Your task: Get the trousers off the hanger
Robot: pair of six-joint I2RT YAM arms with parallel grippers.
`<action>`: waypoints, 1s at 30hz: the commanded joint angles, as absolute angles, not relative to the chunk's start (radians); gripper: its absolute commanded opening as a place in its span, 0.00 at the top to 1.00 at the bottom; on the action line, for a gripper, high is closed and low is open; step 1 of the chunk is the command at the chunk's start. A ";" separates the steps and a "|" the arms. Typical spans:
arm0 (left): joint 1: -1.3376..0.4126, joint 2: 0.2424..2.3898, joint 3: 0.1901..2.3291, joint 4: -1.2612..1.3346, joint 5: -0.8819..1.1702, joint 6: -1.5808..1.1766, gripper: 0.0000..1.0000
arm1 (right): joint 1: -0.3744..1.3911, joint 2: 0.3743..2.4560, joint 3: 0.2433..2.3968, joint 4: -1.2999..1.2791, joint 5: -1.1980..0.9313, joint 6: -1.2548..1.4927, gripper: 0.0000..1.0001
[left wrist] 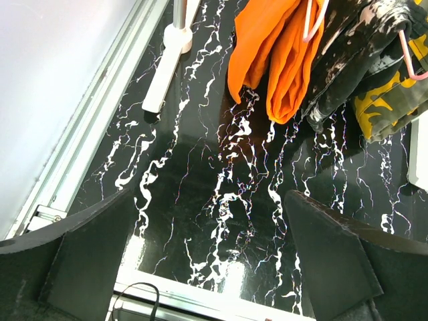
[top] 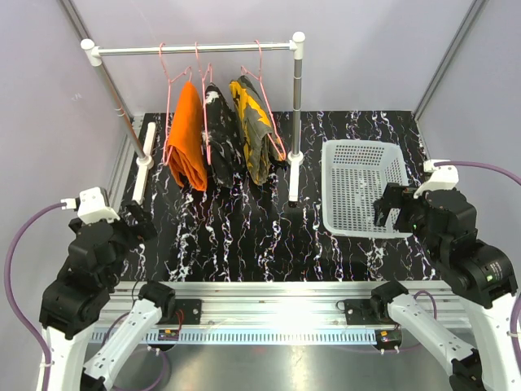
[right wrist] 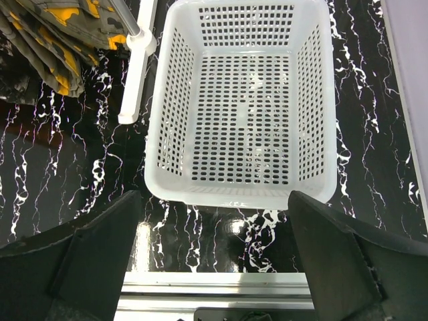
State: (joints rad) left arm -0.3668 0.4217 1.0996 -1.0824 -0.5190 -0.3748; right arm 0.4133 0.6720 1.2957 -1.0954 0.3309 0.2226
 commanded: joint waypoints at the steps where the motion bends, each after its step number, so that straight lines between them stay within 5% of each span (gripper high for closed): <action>1: -0.370 0.452 1.155 -1.045 -0.508 -0.377 0.01 | 0.420 0.670 1.292 -1.049 0.313 0.233 0.01; 14: -0.370 0.635 1.328 -0.945 -0.411 -0.293 0.01 | 0.422 0.686 1.270 -0.983 0.105 0.244 0.01; 22: -0.362 1.004 1.558 -0.911 -0.373 -0.215 0.01 | 0.420 0.693 1.286 -0.997 0.058 0.229 0.01; 30: -0.166 1.336 1.839 -1.012 -0.115 -0.176 0.01 | 0.420 0.690 1.275 -1.002 0.009 0.218 0.01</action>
